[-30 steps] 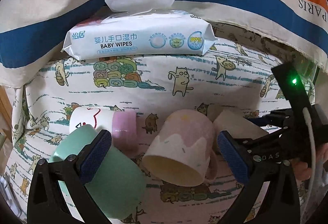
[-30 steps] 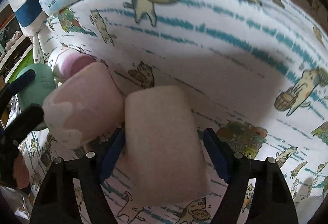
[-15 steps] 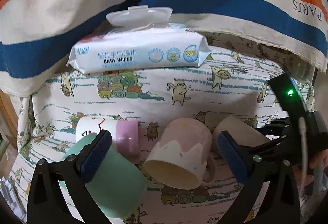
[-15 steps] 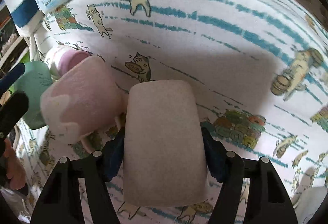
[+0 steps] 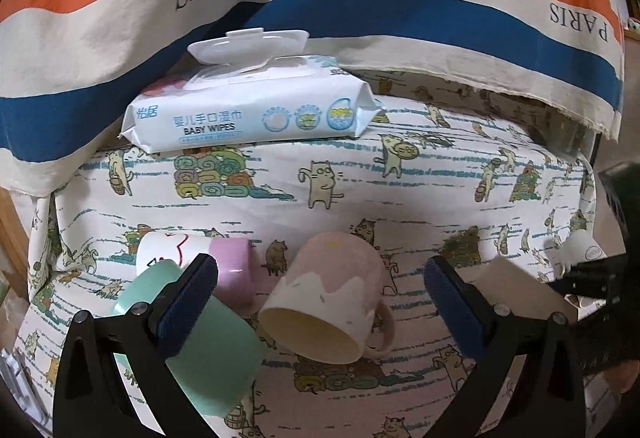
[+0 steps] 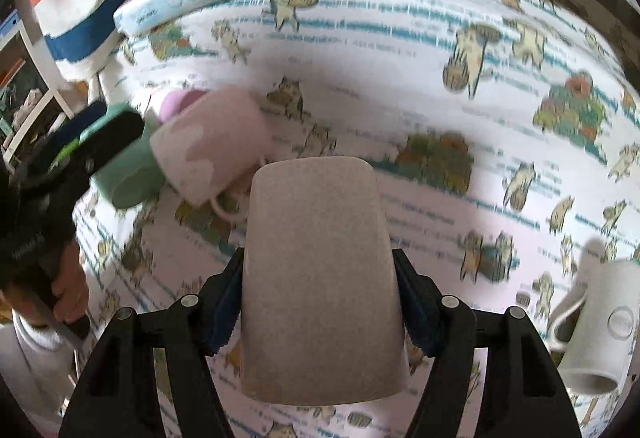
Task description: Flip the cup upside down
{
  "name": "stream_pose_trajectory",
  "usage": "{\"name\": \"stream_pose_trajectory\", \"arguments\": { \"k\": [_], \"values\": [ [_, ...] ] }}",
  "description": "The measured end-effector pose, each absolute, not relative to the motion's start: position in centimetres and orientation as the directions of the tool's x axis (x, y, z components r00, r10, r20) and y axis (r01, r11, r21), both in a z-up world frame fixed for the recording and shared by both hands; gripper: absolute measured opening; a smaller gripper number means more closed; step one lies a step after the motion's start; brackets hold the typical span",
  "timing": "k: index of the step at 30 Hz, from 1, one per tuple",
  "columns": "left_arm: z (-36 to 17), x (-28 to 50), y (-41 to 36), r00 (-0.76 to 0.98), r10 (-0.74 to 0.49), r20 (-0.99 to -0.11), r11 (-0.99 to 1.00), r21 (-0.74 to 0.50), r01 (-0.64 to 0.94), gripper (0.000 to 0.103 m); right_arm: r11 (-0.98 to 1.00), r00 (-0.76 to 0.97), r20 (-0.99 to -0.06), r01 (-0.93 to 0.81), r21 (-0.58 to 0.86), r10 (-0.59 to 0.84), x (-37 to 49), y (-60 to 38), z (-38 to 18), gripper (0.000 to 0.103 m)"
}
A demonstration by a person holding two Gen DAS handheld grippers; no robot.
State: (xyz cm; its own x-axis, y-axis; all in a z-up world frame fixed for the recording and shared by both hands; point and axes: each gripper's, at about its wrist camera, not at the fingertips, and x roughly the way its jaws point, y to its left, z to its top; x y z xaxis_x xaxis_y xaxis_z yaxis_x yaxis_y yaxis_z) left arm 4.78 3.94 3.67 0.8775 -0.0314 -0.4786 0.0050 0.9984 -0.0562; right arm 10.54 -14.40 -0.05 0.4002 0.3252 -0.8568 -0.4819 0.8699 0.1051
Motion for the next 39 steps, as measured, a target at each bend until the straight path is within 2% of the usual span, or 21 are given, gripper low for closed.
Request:
{"name": "stream_pose_trajectory", "arguments": {
  "k": [24,27,29,30,31,34,39],
  "values": [
    [2.6,3.8,-0.1,0.877,-0.085,-0.473,0.993,0.036,0.116,0.102,0.912,0.422,-0.863,-0.398,0.099,0.278,6.2,-16.6,-2.7,0.070],
    [2.0,4.3,-0.8,0.853,-0.084,-0.515,0.990,0.057,0.131,0.102,0.909,0.424,-0.861,-0.406,0.096,0.280,5.8,-16.7,-2.2,0.070],
    [2.6,4.4,-0.5,0.834,-0.154,-0.531,0.986,-0.026,0.165,0.102,0.908,0.444,-0.853,-0.412,0.075,0.273,5.2,-16.8,-1.7,0.078],
    [3.0,4.5,-0.5,0.827,-0.176,-0.535,0.983,-0.051,0.176,0.102,0.906,0.459,-0.847,-0.418,0.061,0.269,4.9,-16.9,-1.5,0.090],
    [3.5,4.6,-0.5,0.822,-0.189,-0.537,0.981,-0.065,0.184,0.102,0.905,0.476,-0.837,-0.422,0.051,0.269,4.5,-17.0,-1.2,0.094],
    [4.6,5.4,-1.4,0.801,-0.227,-0.554,0.972,-0.074,0.224,0.102,0.904,0.494,-0.831,-0.426,0.025,0.256,3.5,-17.4,-1.1,0.094],
    [4.9,8.2,-4.4,0.715,-0.296,-0.633,0.948,-0.100,0.303,0.102,0.909,0.453,-0.849,-0.411,0.071,0.271,2.6,-18.1,-2.4,0.094]
  ]
}}
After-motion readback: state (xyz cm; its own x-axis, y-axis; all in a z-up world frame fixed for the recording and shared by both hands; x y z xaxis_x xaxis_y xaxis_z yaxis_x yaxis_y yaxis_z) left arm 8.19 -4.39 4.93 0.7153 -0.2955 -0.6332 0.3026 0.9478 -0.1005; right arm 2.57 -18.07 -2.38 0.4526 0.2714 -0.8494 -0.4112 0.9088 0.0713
